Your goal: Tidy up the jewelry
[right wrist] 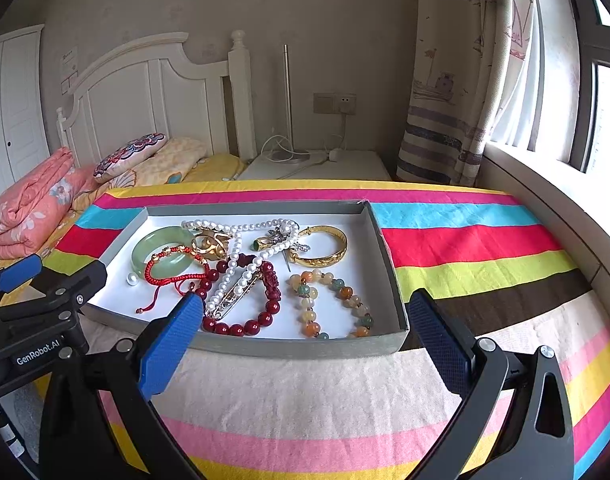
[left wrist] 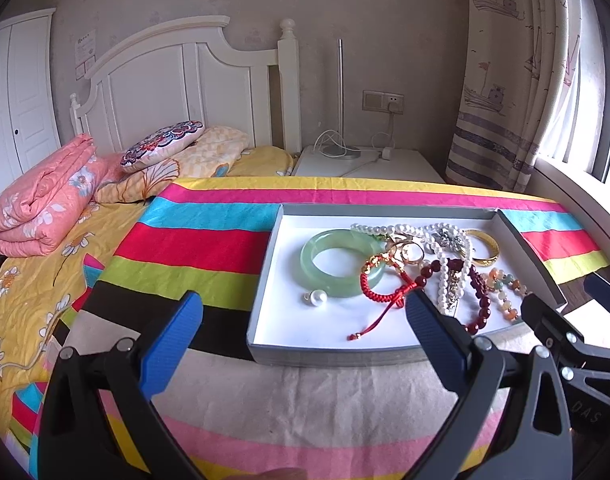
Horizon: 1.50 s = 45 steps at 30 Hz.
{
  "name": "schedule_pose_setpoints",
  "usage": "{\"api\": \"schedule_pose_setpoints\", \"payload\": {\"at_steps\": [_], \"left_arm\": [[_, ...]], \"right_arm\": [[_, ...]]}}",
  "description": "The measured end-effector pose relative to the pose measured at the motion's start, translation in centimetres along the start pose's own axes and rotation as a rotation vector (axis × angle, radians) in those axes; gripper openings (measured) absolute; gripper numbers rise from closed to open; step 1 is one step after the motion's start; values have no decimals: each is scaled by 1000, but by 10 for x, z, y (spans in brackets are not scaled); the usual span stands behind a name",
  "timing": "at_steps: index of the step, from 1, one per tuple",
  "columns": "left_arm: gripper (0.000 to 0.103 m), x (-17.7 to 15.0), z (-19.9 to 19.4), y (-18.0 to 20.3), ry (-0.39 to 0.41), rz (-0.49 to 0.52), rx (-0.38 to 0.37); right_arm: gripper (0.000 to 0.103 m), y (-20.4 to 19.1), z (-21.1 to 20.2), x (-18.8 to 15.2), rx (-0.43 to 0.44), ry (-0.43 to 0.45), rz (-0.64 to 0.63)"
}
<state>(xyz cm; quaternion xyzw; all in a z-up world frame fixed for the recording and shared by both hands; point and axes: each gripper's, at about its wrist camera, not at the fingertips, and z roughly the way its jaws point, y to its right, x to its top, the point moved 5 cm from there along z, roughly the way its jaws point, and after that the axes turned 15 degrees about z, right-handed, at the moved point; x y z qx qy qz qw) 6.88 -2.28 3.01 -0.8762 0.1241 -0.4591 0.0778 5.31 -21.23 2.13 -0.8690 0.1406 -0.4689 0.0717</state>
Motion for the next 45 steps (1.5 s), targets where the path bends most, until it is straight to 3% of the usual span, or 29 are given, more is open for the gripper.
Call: {"api": "schedule_pose_setpoints", "payload": {"at_steps": [45], "left_arm": [[101, -4, -3, 7, -14, 18, -4]], "right_arm": [[99, 2, 5, 3, -28, 4, -12]]}}
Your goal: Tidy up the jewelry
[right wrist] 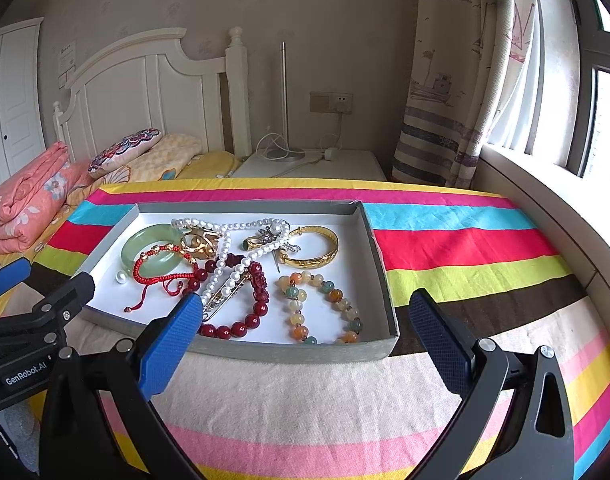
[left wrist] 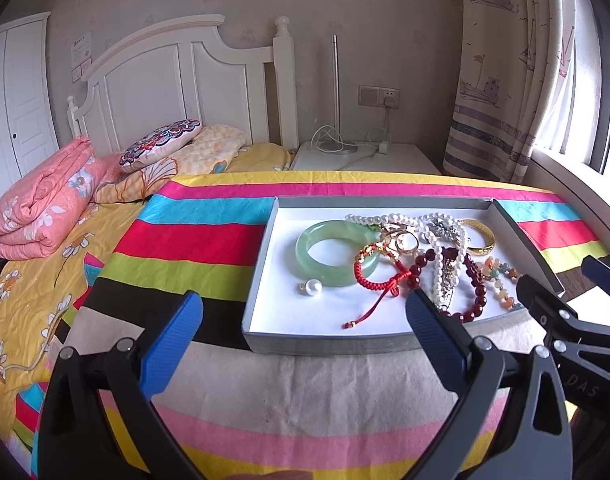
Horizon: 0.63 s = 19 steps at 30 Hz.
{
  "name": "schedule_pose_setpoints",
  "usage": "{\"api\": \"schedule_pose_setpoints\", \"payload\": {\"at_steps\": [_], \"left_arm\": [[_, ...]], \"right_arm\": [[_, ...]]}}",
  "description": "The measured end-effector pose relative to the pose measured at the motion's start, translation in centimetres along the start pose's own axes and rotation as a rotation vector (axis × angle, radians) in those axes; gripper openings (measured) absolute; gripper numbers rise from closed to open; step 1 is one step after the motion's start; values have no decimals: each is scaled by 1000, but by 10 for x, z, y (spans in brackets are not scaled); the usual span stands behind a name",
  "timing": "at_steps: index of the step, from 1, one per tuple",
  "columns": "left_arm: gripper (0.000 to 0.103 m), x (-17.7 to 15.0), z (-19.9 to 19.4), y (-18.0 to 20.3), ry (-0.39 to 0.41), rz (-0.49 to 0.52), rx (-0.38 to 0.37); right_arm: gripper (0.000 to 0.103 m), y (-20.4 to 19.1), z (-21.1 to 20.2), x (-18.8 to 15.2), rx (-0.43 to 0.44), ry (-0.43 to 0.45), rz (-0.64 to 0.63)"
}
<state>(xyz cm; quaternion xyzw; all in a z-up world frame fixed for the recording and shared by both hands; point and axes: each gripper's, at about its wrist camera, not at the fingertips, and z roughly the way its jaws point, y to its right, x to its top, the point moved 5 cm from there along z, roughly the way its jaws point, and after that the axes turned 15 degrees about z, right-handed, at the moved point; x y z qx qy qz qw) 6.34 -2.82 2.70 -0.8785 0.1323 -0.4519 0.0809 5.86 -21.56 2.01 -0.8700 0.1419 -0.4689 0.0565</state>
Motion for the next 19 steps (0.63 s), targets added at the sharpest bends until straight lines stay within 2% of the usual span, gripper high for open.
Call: {"api": "schedule_pose_setpoints", "payload": {"at_steps": [6, 9, 15, 19], "left_arm": [[101, -2, 1, 0, -10, -5, -6], [101, -6, 0, -3, -1, -18, 28], [101, -8, 6, 0, -34, -14, -12], [101, -10, 7, 1, -53, -10, -11]], "right_arm": [[99, -1, 0, -2, 2, -1, -3], [99, -2, 2, -4, 6, -6, -4], [99, -1, 2, -4, 20, -20, -3], [99, -1, 2, -6, 35, -37, 5]]}}
